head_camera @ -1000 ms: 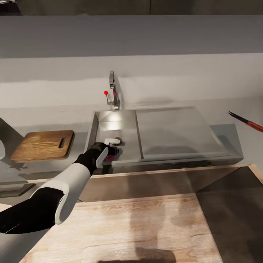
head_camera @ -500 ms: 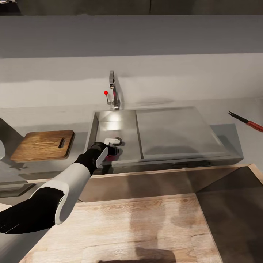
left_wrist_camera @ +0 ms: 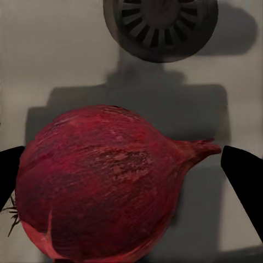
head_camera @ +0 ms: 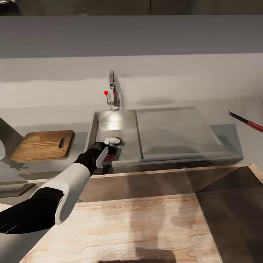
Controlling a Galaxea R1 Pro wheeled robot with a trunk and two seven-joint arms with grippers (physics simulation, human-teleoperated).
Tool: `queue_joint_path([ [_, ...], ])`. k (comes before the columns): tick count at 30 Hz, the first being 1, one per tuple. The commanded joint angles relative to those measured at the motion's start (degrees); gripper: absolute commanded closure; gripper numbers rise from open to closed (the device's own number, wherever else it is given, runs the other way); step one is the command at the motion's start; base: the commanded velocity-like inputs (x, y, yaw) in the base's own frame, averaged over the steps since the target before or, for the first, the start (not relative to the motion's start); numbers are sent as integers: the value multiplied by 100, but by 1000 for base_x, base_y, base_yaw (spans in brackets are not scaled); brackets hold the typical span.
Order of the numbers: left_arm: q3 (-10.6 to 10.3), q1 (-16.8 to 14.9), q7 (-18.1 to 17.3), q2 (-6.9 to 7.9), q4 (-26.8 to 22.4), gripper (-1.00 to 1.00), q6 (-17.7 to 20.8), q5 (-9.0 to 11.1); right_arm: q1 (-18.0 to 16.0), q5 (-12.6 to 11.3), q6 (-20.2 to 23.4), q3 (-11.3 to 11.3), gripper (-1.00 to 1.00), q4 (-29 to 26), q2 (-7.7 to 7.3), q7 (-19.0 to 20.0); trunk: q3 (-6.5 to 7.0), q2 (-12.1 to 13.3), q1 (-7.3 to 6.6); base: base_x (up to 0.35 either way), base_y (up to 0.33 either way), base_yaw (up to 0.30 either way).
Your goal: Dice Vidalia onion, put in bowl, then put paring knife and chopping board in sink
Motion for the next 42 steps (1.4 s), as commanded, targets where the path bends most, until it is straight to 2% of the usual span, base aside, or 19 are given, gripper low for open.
queue_joint_path([
  [1, -42, -3, 43, 4, -8, 100, 27, 55, 0, 56, -14, -32, -100, -9, 11, 36, -4, -10, 4, 0, 0, 0],
  [18, -35, -3, 53, 5, -40, 100, 28, 55, 0, 53, -12, -32, -100, -7, 13, 52, 143, -10, 4, 0, 0, 0],
  [25, -34, -3, 62, 5, -838, 100, 148, 55, 0, 53, -12, -32, -100, -2, 12, 55, 207, -10, 4, 0, 0, 0],
  [33, -39, 20, 63, 11, -1899, 100, 883, 56, 0, 53, -12, -32, -100, -1, 5, 55, 280, -10, 4, 0, 0, 0],
  [37, -34, 373, 63, 38, -2581, 100, 960, 61, 0, 53, -12, -32, -100, 0, 4, 52, 317, -10, 4, 0, 0, 0],
  [38, -37, 524, 61, 48, -2892, 100, 1010, 62, 0, 53, -12, -32, -100, 0, 4, 49, 326, -10, 4, 0, 0, 0],
  [42, -40, 952, 54, 82, -3722, 100, 1369, 58, 0, 53, -12, -32, -100, 0, 6, 47, 363, -10, 4, 0, 0, 0],
])
